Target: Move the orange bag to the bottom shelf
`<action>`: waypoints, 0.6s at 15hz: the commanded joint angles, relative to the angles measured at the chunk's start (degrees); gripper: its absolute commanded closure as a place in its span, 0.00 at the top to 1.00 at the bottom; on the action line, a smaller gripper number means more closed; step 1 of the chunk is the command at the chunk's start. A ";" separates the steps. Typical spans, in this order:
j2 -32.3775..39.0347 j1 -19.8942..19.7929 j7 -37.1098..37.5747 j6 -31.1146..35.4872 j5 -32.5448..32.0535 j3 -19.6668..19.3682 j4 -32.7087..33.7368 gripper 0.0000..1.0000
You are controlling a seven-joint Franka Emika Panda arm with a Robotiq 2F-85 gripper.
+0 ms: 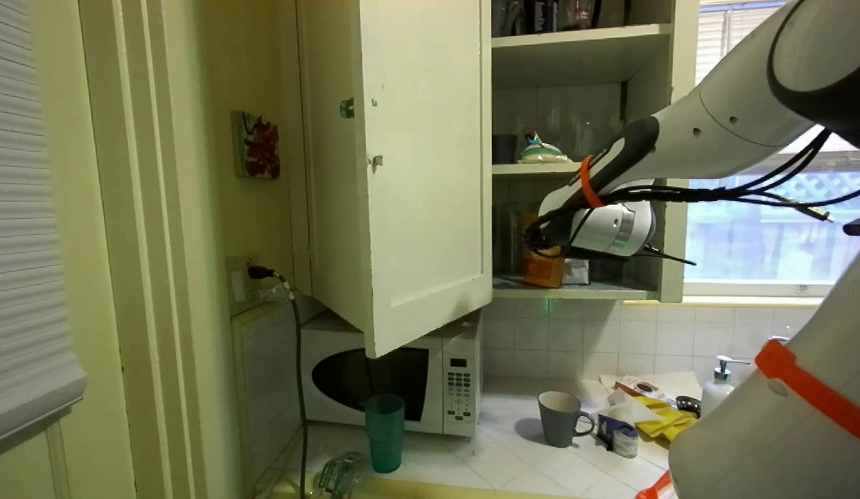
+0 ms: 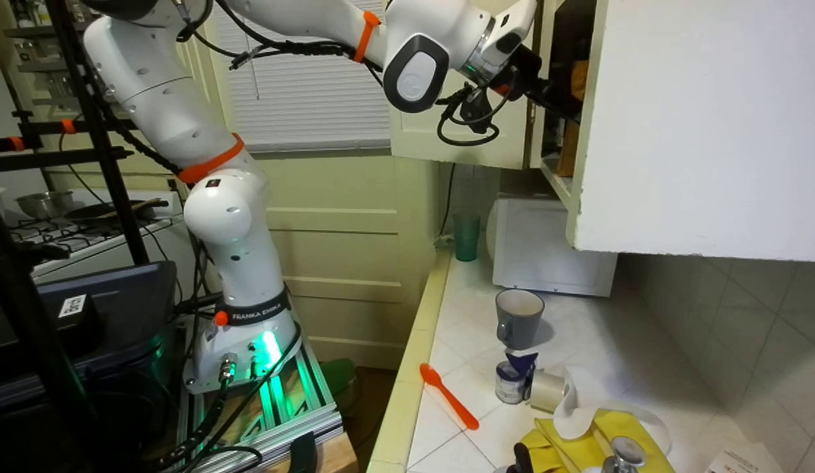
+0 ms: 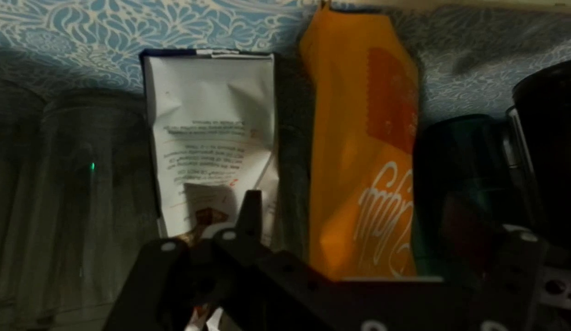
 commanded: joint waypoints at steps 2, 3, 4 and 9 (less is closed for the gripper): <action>-4.79 -1.03 3.29 -9.96 -3.29 0.17 0.29 1.00; -5.71 -0.62 3.19 -12.41 -3.39 -0.26 0.55 1.00; -6.44 -0.71 3.30 -14.29 -3.50 -0.30 0.83 1.00; -9.81 -2.63 4.25 -22.37 -5.30 0.30 2.34 1.00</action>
